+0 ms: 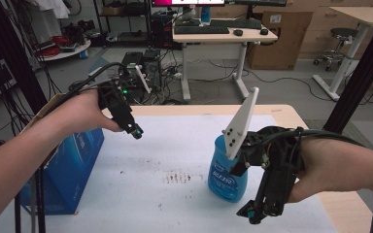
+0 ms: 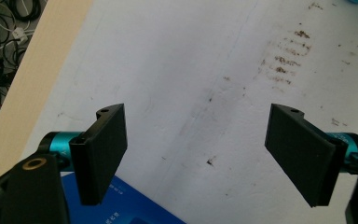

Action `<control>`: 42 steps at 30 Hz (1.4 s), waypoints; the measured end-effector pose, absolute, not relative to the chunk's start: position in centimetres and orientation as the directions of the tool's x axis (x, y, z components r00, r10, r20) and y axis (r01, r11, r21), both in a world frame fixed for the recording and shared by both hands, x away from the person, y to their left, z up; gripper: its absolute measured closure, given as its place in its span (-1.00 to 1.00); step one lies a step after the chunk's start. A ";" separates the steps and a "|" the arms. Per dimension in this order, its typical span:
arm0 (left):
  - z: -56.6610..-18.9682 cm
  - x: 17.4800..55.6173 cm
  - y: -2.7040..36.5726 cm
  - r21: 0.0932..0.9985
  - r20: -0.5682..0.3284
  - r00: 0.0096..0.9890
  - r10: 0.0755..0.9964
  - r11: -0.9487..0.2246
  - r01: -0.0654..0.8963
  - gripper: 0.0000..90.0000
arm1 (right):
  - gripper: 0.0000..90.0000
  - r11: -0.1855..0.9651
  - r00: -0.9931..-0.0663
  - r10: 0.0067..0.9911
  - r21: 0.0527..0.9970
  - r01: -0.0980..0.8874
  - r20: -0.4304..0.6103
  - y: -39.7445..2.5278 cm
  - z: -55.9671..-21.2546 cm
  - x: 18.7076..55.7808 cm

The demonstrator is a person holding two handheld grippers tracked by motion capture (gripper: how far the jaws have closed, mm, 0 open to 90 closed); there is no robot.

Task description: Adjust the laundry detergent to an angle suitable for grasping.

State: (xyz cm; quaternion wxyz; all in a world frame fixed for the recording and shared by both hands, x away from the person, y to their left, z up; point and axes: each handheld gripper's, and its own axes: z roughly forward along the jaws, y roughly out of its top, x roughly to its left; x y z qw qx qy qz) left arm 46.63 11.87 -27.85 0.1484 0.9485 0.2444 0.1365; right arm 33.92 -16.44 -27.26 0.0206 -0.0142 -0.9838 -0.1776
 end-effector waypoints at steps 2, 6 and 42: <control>-27.8 46.6 11.9 0.348 0.191 0.844 0.502 -0.838 0.420 -0.53 | -0.61 0.936 -0.999 0.023 0.350 0.037 0.045 -16.5 -27.2 33.9; -27.6 46.5 12.0 0.356 0.189 0.842 0.505 -0.835 0.420 -0.53 | -0.61 0.934 -0.999 0.015 0.355 0.031 0.048 -16.5 -27.1 33.8; -27.6 46.5 12.0 0.348 0.181 0.852 0.491 -0.842 0.411 -0.53 | -0.61 0.900 -0.999 0.043 0.433 0.047 0.017 -18.0 -25.7 34.2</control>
